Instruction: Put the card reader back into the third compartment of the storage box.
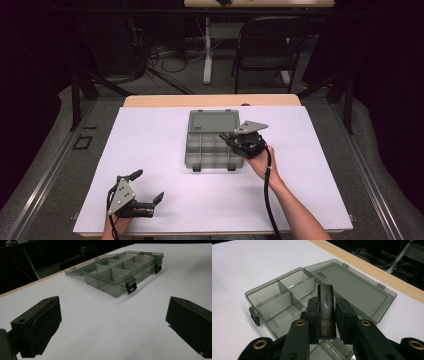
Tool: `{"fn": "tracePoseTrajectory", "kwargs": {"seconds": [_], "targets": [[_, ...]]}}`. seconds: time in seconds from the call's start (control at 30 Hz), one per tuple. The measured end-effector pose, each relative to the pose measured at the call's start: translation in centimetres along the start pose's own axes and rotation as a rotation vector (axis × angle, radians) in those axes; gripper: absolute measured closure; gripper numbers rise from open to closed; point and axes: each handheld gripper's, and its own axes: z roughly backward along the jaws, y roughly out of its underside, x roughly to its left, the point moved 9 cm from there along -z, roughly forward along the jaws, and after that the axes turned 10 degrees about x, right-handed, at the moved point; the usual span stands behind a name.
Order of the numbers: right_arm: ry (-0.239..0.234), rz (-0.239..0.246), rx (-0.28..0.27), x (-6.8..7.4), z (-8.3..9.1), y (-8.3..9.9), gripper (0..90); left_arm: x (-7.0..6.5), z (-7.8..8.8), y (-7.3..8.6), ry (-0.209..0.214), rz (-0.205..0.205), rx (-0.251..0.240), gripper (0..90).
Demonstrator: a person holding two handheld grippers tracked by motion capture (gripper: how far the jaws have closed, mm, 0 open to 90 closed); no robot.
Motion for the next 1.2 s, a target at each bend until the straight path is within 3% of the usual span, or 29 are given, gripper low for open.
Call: {"fn": "tracePoseTrajectory", "kwargs": {"seconds": [0.2, 0.93, 1.2], "targets": [[0.000, -0.004, 0.001, 0.0, -0.3, -0.4, 74.0, -0.1, 0.0, 0.0, 0.001, -0.004, 0.000, 0.3], [-0.004, -0.095, 0.015, -0.6, -2.4, -1.1, 73.9, -0.2, 0.0, 0.0, 0.005, -0.009, 0.006, 0.3], [0.011, -0.159, 0.024, -1.2, -3.1, -1.1, 73.9, -0.1, 0.0, 0.0, 0.003, -0.008, 0.007, 0.4]]}}
